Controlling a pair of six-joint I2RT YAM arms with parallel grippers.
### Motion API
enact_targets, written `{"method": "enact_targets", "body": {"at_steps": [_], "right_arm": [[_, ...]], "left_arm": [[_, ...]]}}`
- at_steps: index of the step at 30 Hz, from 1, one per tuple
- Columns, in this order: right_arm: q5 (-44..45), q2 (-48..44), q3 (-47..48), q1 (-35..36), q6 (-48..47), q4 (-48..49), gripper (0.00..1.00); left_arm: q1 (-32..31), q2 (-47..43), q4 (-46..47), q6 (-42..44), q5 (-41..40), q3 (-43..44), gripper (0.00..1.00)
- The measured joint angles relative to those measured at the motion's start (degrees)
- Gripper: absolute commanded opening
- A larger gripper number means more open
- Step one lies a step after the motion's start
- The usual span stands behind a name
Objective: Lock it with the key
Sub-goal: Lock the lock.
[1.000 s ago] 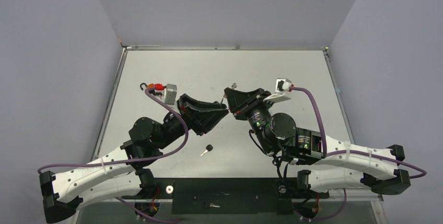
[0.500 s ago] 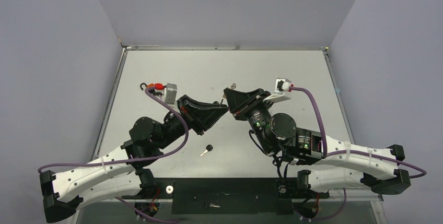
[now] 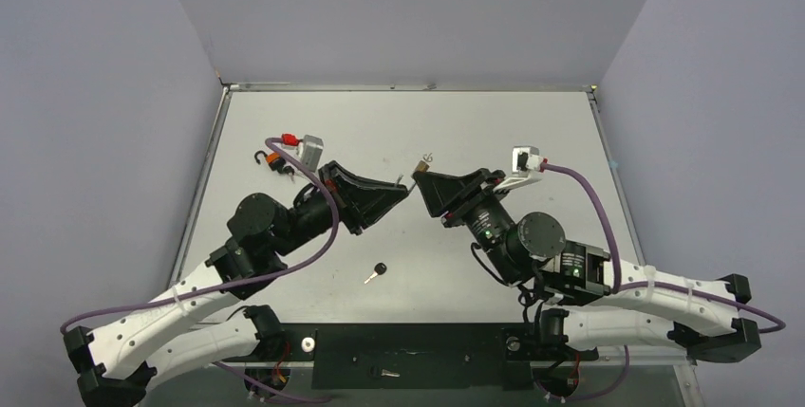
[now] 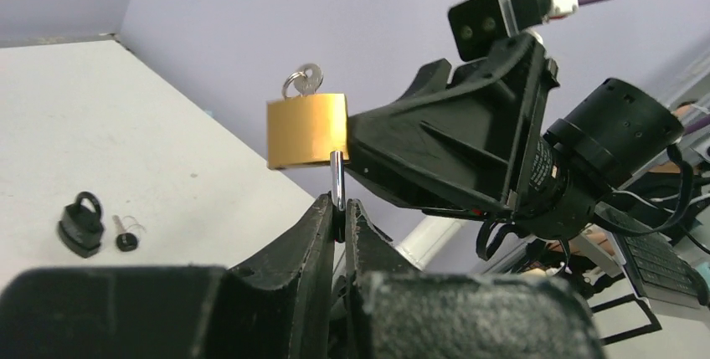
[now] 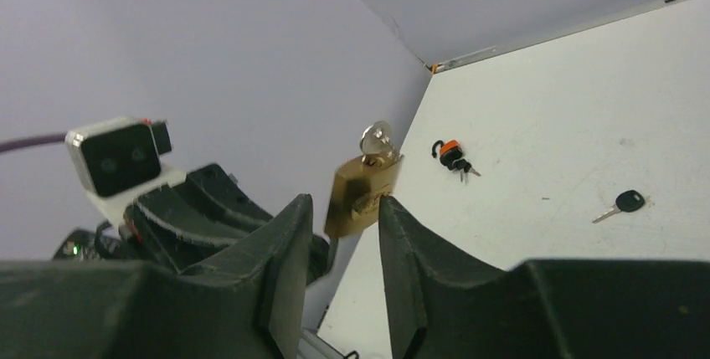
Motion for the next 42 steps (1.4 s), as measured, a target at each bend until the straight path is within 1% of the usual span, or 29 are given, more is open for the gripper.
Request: {"method": "enact_targets", "body": {"at_steps": [1, 2, 3, 4, 7, 9, 13, 16, 19, 21, 22, 23, 26, 28, 30, 32, 34, 37, 42], "right_arm": [[-2.27, -1.49, -1.07, -0.87, -0.46, 0.02, 0.47], [-5.44, -3.10, -2.34, -2.45, -0.61, 0.26, 0.50], [-8.68, -4.74, -3.54, -4.87, -0.42, 0.26, 0.57], [-11.45, -5.95, -4.50, -7.43, 0.04, 0.44, 0.59], [-23.08, -9.38, -8.28, -18.69, 2.25, 1.14, 0.71], [-32.00, -10.71, -10.95, -26.16, 3.43, 2.45, 0.73], [-51.06, -11.19, -14.80, -38.21, 3.67, 6.43, 0.75], [-64.08, -9.70, -16.11, -43.34, 2.27, 8.76, 0.74], [-74.55, -7.58, -16.41, -46.60, 3.13, 13.51, 0.72], [-78.77, -6.54, -16.15, -47.67, 4.11, 16.02, 0.69], [-79.89, -6.27, -15.67, -47.93, 4.26, 15.85, 0.67], [-80.43, -6.19, -15.08, -47.95, 4.28, 15.12, 0.67], [-81.92, -6.73, -12.00, -46.75, 2.93, 11.10, 0.77], [-81.40, -8.59, -9.75, -43.52, -1.88, 5.60, 0.80], [-81.37, -10.56, -7.13, -39.69, -7.37, 0.00, 0.79], [-83.06, -10.99, -4.35, -37.57, -11.02, -2.84, 0.78], [-84.43, -10.12, -0.31, -35.56, -14.80, -5.22, 0.78], [-85.11, -8.07, 3.21, -32.79, -19.39, -8.57, 0.78], [-85.11, -4.94, 6.12, -30.14, -25.90, -16.57, 0.75]], "left_arm": [[1.81, -0.02, -1.79, -0.15, 1.20, 1.22, 0.00], [3.50, -0.04, -3.32, -0.24, 2.62, 2.16, 0.00], [5.99, -0.04, -5.62, -0.33, 5.09, 3.48, 0.00], [7.50, -0.02, -7.21, -0.31, 6.78, 4.24, 0.00], [11.89, 0.17, -12.96, -0.13, 12.90, 6.71, 0.00], [13.97, 0.87, -16.72, 0.24, 16.96, 8.39, 0.00], [16.50, 3.13, -22.27, 1.44, 24.39, 11.04, 0.00], [17.14, 4.76, -26.29, 2.47, 29.70, 12.87, 0.00], [17.22, 5.57, -29.73, 3.45, 33.35, 15.02, 0.00], [17.29, 5.68, -33.22, 4.85, 35.34, 17.11, 0.00], [17.33, 5.68, -34.27, 5.60, 35.93, 17.84, 0.00], [17.33, 5.68, -35.91, 6.64, 36.65, 18.97, 0.00], [17.33, 5.95, -38.80, 9.16, 39.15, 21.27, 0.00], [17.33, 6.32, -38.95, 9.55, 41.29, 21.99, 0.00], [17.33, 6.93, -38.49, 9.18, 43.82, 22.29, 0.00], [17.33, 7.63, -38.29, 8.46, 46.07, 22.71, 0.00], [17.33, 8.17, -38.25, 7.85, 47.78, 23.41, 0.00], [17.35, 8.33, -37.83, 6.62, 49.57, 24.68, 0.00], [17.35, 7.56, -32.37, 2.21, 52.33, 25.03, 0.00]]}}
